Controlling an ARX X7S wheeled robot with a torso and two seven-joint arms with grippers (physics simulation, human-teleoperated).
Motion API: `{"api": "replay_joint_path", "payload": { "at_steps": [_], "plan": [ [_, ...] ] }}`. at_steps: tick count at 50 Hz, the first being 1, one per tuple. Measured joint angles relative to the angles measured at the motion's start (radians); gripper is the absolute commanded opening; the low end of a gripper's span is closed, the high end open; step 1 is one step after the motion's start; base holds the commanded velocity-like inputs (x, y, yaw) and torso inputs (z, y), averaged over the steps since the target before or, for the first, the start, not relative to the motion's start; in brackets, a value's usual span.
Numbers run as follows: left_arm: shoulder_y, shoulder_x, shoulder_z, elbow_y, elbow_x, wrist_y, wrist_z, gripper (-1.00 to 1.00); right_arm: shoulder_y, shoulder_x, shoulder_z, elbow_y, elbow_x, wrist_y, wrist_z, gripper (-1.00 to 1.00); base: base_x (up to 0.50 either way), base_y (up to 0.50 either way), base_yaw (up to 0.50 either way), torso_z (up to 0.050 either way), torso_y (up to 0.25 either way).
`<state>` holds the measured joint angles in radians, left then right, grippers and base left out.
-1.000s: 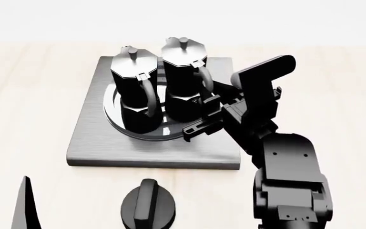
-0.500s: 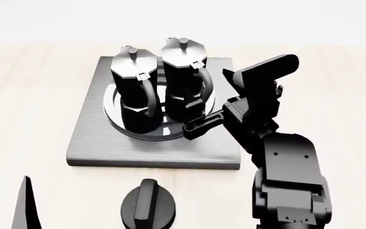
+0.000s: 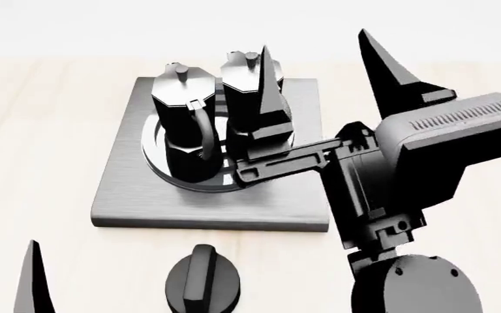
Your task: Put both moka pots on the stove.
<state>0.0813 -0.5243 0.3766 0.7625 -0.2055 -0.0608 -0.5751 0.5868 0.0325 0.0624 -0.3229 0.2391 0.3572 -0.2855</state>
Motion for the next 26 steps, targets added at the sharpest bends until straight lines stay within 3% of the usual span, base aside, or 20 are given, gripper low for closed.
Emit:
{"api": "replay_joint_path", "payload": {
  "at_steps": [9, 26],
  "plan": [
    [0.001, -0.001, -0.001, -0.001, 0.000, 0.005, -0.002, 1.00, -0.176, 0.012, -0.073, -0.215, -0.082, -0.030, 0.129, 1.00, 0.00, 0.00, 0.00, 0.000, 0.000],
    [0.003, -0.004, -0.001, 0.003, 0.000, 0.008, -0.007, 1.00, -0.394, 0.037, -0.163, -0.348, -0.161, -0.168, 0.260, 1.00, 0.00, 0.00, 0.00, 0.000, 0.000]
  ]
}}
